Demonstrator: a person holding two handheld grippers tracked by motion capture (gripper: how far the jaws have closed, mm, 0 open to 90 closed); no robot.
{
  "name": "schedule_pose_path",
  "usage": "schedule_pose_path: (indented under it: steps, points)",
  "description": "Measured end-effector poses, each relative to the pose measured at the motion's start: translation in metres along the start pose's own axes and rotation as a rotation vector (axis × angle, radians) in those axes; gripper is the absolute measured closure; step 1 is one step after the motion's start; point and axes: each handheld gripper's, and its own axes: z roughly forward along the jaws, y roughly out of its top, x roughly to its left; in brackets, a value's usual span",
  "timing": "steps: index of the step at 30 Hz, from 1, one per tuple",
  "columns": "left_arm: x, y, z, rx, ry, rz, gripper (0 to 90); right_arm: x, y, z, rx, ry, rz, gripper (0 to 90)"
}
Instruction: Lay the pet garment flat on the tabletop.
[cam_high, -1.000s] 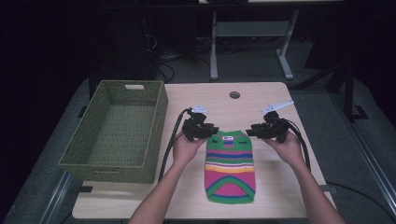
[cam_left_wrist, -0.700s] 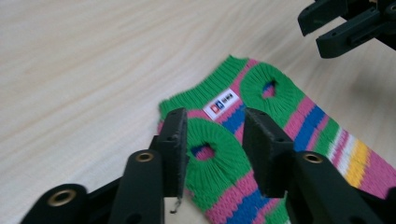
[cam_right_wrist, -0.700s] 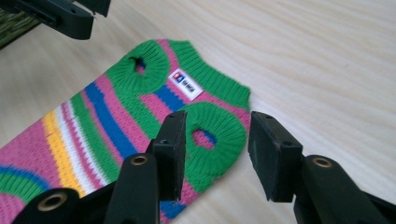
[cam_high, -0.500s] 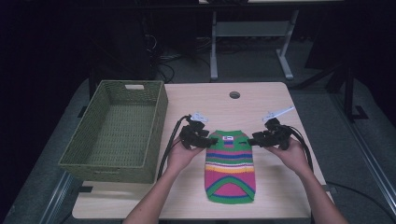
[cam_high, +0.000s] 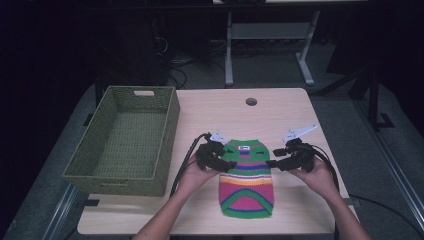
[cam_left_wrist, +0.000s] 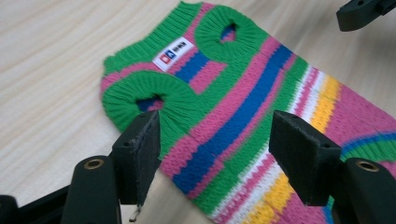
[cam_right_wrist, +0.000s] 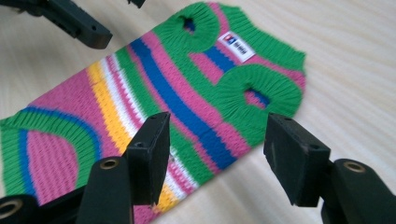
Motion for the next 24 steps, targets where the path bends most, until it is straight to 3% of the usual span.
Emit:
schedule_pose_path:
  steps: [13, 16, 24]
  points:
    - [-0.018, -0.015, -0.011, 0.011, -0.040, 0.034, 33.9, 0.019, -0.015, 0.004, 0.037, 0.021, -0.028, 37.9]
    - [-0.021, -0.020, -0.011, 0.035, -0.050, 0.054, 34.8, 0.024, -0.019, 0.005, 0.042, 0.019, -0.033, 38.1]
    - [-0.025, -0.030, -0.010, 0.051, -0.077, 0.058, 42.9, 0.032, -0.027, 0.006, 0.056, 0.035, -0.048, 43.2]
